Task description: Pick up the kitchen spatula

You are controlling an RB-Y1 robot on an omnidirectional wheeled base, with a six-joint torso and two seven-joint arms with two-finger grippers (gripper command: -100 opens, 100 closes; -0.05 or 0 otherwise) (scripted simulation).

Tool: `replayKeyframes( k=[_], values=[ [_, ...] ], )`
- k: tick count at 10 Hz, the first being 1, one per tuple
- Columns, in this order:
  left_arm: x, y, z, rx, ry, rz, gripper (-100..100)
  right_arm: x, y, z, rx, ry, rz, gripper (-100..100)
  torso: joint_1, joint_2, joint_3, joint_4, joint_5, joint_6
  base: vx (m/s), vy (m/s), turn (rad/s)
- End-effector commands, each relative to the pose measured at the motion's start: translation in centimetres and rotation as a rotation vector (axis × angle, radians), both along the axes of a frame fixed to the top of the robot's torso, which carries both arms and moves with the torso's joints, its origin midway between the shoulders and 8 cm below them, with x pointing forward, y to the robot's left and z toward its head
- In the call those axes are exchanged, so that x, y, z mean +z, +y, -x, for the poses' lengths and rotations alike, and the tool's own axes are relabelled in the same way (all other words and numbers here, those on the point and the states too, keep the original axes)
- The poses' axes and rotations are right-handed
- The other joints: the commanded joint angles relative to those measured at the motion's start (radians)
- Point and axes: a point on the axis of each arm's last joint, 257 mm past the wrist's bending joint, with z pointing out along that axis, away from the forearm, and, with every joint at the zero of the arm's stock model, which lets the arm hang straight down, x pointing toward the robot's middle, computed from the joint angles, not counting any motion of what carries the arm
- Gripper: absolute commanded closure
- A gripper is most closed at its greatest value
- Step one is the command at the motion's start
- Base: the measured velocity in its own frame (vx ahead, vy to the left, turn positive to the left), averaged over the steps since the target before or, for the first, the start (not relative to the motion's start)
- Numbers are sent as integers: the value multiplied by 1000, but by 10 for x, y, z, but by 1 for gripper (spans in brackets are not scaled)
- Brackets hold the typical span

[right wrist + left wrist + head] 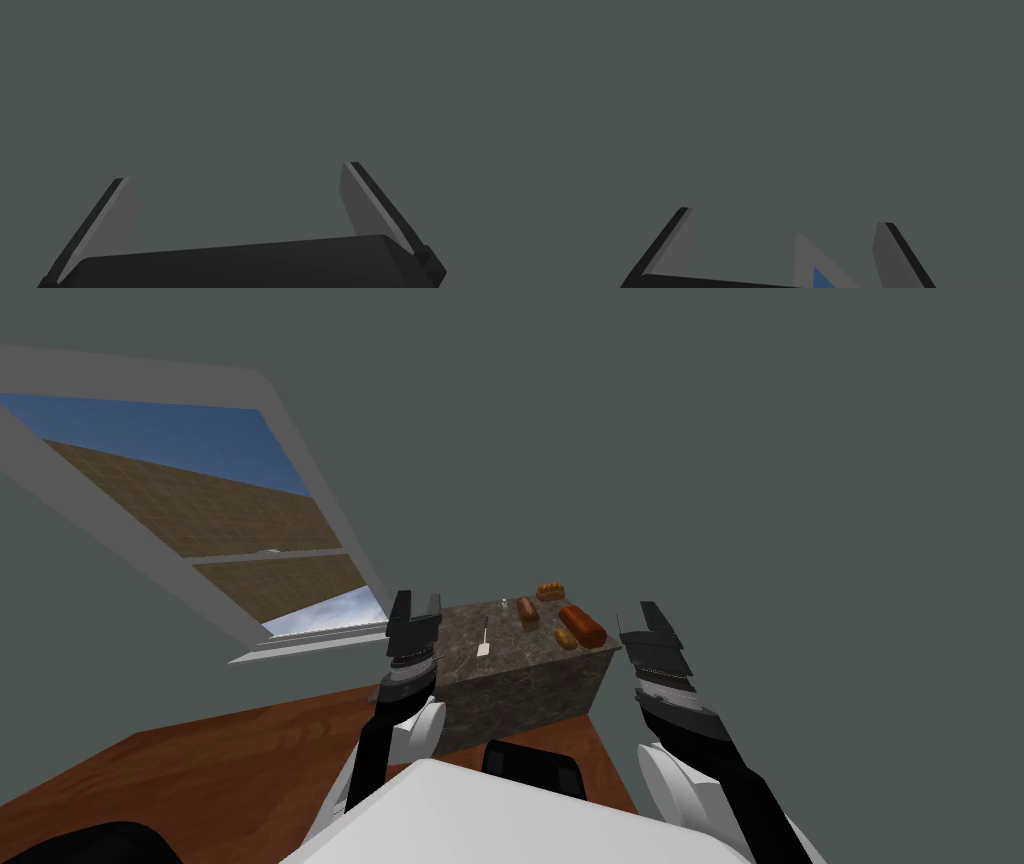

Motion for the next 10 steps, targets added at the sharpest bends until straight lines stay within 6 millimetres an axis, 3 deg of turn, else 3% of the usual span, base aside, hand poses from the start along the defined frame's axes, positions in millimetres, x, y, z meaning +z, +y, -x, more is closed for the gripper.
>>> replayKeyframes(
  k=[1,10],
  values=[
    [-5,-3,-4,-14,27,-37,-100,0,0,0,0,0,0,0,0,0,0,0,0,0,-9,4,-38],
    [-56,4,-38,-44,263,-225,-100,0,0,0,0,0,0,0,1,2,1,0,0,0,-28,16,-61]
  ],
)
